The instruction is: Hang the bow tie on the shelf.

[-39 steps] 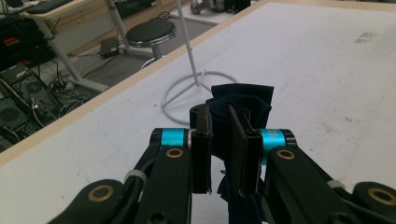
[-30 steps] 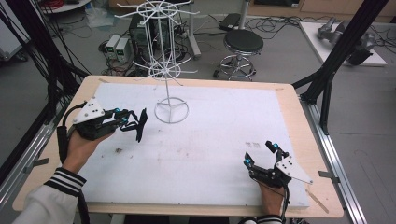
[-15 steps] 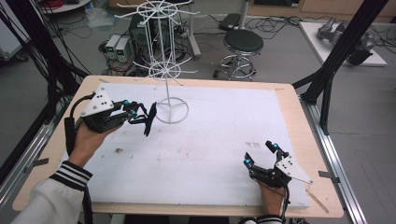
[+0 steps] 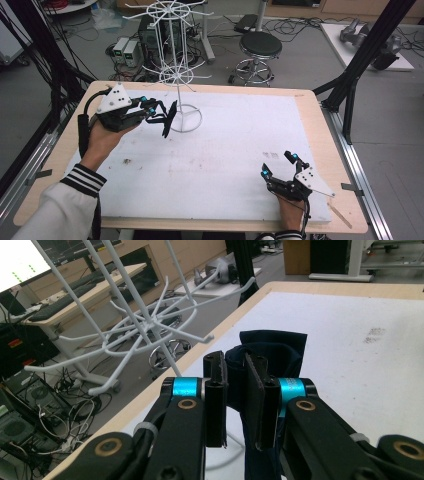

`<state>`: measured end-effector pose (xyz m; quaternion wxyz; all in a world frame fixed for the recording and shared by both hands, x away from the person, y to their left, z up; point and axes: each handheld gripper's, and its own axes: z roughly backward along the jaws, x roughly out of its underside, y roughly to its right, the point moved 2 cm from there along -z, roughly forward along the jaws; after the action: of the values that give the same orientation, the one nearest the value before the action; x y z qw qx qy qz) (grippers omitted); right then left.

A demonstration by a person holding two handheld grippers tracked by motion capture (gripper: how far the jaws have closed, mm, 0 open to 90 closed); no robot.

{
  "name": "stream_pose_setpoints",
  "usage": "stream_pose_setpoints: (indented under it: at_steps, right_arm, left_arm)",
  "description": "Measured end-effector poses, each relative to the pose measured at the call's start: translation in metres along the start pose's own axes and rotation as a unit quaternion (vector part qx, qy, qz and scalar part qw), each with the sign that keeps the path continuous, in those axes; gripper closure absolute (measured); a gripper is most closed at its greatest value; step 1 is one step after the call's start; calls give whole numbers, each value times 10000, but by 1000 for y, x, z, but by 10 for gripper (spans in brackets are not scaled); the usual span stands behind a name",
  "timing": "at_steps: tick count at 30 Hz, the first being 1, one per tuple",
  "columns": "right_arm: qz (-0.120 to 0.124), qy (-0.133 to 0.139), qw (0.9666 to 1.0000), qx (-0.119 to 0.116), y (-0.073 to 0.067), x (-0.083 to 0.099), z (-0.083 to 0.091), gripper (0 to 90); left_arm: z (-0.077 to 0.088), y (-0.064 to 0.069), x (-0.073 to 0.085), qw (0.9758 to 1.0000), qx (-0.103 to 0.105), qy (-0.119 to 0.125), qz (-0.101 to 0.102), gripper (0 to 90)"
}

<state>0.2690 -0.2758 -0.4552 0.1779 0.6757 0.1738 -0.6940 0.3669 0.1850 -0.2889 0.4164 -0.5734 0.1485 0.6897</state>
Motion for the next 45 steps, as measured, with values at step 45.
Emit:
stream_pose_setpoints:
  at_steps: [45]
  right_arm:
    - [-30, 24, 10000, -17, 0, 0, 0, 100]
  left_arm:
    - [-38, -26, -25, 9983, -523, -228, -83, 797]
